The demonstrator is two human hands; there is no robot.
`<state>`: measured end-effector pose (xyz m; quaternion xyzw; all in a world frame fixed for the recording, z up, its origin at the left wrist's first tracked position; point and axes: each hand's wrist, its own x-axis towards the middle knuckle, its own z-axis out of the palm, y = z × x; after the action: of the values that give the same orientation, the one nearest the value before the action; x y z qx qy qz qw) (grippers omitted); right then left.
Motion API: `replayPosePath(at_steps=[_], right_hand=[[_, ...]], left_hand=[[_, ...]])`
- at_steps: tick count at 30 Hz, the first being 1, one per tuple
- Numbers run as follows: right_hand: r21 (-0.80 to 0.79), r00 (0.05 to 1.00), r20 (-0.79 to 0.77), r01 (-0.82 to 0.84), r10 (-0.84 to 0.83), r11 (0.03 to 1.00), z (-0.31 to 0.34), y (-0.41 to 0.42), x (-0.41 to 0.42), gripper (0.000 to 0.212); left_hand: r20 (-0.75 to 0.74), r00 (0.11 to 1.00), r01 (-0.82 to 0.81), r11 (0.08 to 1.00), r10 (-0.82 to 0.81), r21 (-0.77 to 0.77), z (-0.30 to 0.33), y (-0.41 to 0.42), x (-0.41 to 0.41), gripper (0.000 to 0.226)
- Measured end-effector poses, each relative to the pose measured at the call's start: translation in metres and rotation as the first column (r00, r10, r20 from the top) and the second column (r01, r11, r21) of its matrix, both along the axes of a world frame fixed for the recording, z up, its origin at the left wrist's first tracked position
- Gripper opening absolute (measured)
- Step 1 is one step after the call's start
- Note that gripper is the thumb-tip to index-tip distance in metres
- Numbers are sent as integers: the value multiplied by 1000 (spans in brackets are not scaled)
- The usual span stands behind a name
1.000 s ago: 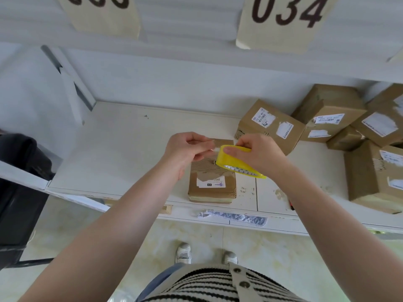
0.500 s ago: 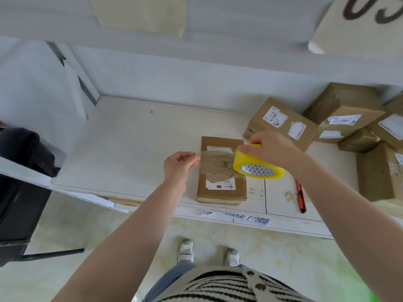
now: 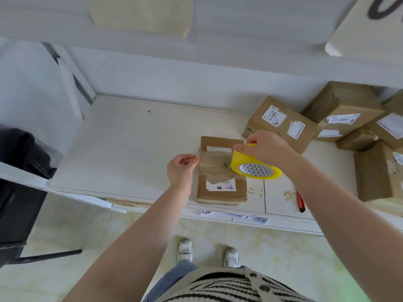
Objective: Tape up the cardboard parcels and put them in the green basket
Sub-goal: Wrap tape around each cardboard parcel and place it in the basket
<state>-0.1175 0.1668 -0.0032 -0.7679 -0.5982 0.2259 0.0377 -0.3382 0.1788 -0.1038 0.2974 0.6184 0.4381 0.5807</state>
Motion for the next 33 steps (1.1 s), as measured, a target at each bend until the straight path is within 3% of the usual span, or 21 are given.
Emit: replayPosePath(at_steps=[4,7,10,14,16,19,25,29,33], right_hand=[[-13,1000,-8,2,-2,1000,1,0,-2,57],[-10,1000,-18,6,-7,1000,1,-1,-4,55],[-3,1000,-29,7,-7,1000,2,-2,-5,55],[-5,999,-42,18,-18,1000,3,-4,-6,54],[-10,999,-44,22,-22,1000,5,-4,-7,53],[-7,999,-37,23,-23,1000,7,-5,-9,54],[-13,1000,-5,17,-17,1000,6,-6,-16,54],[3,999,25,22,-22,1000,5,-6,-16,54],[-4,999,29,33,-33,999,3,-6,-14,56]], left_hand=[[-16,1000,15,1000,-15,8,-4,-1,1,14],[-44,998,49,998,-51,-34,-3,2,0,26],[-208,974,88,996,-93,-35,-1,3,0,39],[-434,875,284,953,-214,103,-3,0,-3,20],[-550,795,369,924,-256,103,-6,0,-3,10],[-781,568,479,876,-260,57,-12,0,1,25],[-909,221,615,774,-354,-152,-10,11,7,43],[-930,139,605,773,-341,-193,-9,8,7,49],[-922,157,572,794,-353,-206,-11,-1,10,55]])
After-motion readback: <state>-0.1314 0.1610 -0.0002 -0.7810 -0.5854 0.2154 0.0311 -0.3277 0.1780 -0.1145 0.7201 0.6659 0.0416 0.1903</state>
